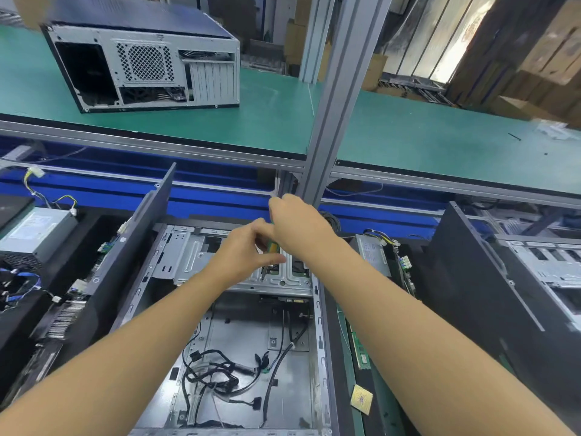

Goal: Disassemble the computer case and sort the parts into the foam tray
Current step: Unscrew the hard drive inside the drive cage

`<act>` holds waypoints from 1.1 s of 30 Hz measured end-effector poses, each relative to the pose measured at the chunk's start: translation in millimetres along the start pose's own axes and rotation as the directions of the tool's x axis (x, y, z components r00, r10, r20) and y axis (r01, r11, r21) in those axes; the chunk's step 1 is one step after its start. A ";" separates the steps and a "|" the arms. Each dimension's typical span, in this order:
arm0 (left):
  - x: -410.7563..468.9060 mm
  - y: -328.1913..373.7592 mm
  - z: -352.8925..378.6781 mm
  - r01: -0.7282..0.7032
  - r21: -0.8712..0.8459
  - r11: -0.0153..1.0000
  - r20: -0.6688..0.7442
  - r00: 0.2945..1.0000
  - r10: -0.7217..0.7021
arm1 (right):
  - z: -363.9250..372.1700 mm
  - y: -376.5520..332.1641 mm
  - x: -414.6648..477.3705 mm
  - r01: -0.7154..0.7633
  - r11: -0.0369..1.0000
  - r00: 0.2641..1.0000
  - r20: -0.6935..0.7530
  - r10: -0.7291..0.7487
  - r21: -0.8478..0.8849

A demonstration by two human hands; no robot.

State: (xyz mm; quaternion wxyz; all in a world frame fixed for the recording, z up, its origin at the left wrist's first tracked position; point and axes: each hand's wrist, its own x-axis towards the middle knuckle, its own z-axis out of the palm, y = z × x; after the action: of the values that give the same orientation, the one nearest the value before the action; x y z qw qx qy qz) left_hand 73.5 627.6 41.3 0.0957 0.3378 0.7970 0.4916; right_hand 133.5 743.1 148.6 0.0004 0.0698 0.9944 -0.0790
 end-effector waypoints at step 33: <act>6.5 -0.6 -10.3 0.152 -0.096 0.984 0.216 0.968 -0.129 | -6.4 -14.4 0.6 -0.108 0.994 0.987 0.118 0.110 -0.028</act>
State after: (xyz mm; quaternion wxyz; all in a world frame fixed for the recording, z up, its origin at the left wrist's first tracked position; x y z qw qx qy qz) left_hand 63.3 624.1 47.1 0.2320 0.3242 0.7756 0.4894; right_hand 131.0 730.1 157.2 0.0648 0.1193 0.9881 -0.0720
